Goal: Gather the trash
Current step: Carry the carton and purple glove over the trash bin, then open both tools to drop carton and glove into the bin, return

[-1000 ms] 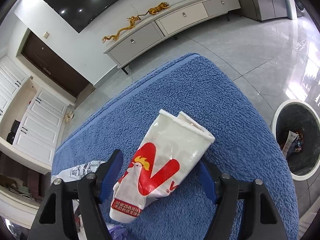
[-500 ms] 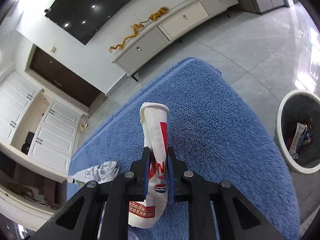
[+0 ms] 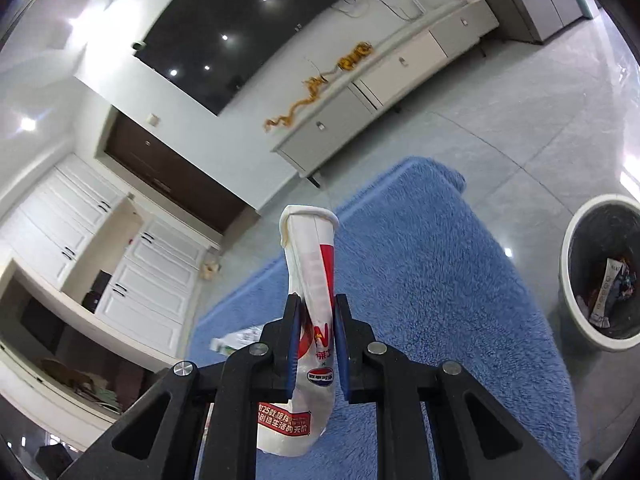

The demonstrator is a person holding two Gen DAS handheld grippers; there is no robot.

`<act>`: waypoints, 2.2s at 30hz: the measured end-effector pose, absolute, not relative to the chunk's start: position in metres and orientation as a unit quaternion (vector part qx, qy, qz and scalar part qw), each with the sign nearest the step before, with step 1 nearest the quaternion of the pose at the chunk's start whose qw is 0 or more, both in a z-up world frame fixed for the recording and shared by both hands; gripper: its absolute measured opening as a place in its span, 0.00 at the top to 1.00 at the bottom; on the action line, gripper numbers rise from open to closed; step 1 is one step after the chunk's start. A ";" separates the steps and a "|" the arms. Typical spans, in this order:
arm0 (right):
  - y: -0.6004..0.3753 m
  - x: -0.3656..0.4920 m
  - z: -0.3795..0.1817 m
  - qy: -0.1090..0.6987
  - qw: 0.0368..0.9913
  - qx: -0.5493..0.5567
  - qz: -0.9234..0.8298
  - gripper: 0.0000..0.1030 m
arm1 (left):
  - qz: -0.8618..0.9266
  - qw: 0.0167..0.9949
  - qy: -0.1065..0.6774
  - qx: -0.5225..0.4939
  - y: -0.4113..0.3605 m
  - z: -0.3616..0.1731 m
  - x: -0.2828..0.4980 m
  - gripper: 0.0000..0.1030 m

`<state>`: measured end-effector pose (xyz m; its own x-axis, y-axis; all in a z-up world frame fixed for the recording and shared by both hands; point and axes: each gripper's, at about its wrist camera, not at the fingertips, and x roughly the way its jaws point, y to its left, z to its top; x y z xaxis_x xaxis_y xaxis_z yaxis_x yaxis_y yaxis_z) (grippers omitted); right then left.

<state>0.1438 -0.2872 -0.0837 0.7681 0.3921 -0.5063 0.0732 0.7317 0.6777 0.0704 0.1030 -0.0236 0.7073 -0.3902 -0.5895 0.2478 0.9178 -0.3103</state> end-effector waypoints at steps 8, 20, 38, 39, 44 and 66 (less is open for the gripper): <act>-0.331 0.110 -0.049 0.272 0.894 0.351 0.061 0.85 | -0.255 0.900 0.342 -0.087 0.014 0.002 0.101 0.71; -0.450 0.077 -0.069 0.251 0.901 0.336 -0.111 0.85 | -0.395 0.830 0.390 -0.055 -0.202 -0.009 0.171 0.71; -0.558 0.094 -0.209 0.353 0.824 0.355 -0.263 0.84 | -0.435 0.715 0.545 -0.037 -0.454 -0.157 0.261 0.66; -0.560 0.095 -0.214 0.358 0.823 0.355 -0.262 0.84 | -0.431 0.713 0.552 -0.039 -0.457 -0.164 0.266 0.62; -0.564 0.104 -0.228 0.373 0.817 0.350 -0.265 0.76 | -0.419 0.713 0.560 -0.051 -0.453 -0.181 0.275 0.46; -0.439 0.097 -0.063 0.268 0.919 0.251 -0.143 0.72 | -0.293 0.888 0.353 -0.021 -0.235 -0.020 0.210 0.46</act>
